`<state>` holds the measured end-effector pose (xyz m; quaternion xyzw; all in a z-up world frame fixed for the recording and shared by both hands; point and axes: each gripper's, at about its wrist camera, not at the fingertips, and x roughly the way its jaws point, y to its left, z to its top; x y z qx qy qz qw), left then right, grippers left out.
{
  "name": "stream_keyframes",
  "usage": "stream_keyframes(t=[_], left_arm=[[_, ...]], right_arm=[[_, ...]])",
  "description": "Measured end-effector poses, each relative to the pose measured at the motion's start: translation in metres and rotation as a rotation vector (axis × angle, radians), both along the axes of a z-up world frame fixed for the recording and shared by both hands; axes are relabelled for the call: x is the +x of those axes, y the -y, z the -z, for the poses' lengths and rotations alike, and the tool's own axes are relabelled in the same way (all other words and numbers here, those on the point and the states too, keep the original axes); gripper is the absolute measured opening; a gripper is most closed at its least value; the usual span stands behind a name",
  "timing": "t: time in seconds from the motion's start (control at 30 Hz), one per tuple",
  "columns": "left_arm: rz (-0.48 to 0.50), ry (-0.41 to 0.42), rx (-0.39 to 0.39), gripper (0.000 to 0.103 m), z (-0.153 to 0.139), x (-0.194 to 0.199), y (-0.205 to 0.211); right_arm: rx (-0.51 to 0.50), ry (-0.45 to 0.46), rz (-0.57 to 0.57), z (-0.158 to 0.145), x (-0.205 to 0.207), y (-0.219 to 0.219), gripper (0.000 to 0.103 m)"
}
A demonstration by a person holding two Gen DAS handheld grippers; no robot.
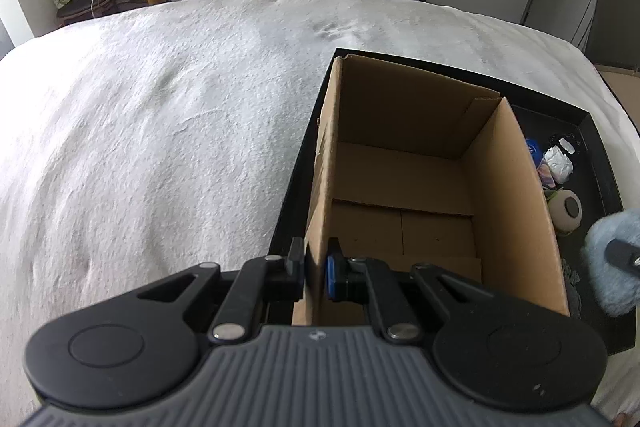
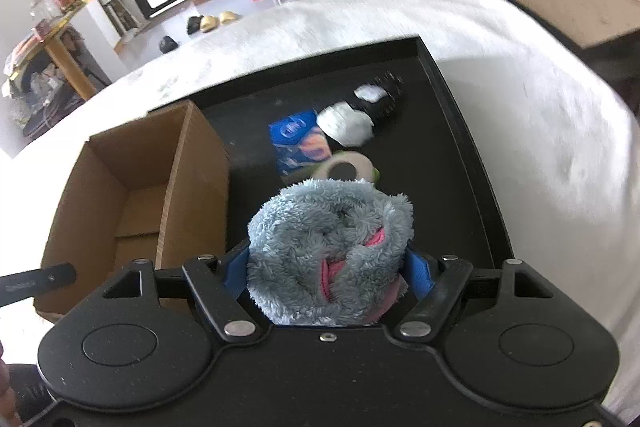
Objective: Organize soft objects
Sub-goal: 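Carry the grey plush ball with the right gripper into the cardboard box and release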
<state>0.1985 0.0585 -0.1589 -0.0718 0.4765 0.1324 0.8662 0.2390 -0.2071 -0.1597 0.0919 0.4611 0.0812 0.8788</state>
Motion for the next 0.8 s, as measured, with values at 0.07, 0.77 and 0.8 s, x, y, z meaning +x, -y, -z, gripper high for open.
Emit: stream_keyframes(t=[0.07, 0.77, 0.8], left_arm=[[-0.005, 0.005, -0.008, 0.009, 0.001, 0.0, -0.002], [-0.039, 0.038, -0.088, 0.01, 0.007, -0.004, -0.021], [-0.037, 0.039, -0.093, 0.01, 0.006, -0.004, -0.021]], right_arm=[[0.001, 0.024, -0.012, -0.009, -0.002, -0.003, 0.073], [-0.01, 0.184, -0.067, -0.06, 0.002, -0.055, 0.074], [-0.009, 0.196, -0.075, -0.061, 0.002, -0.059, 0.074]])
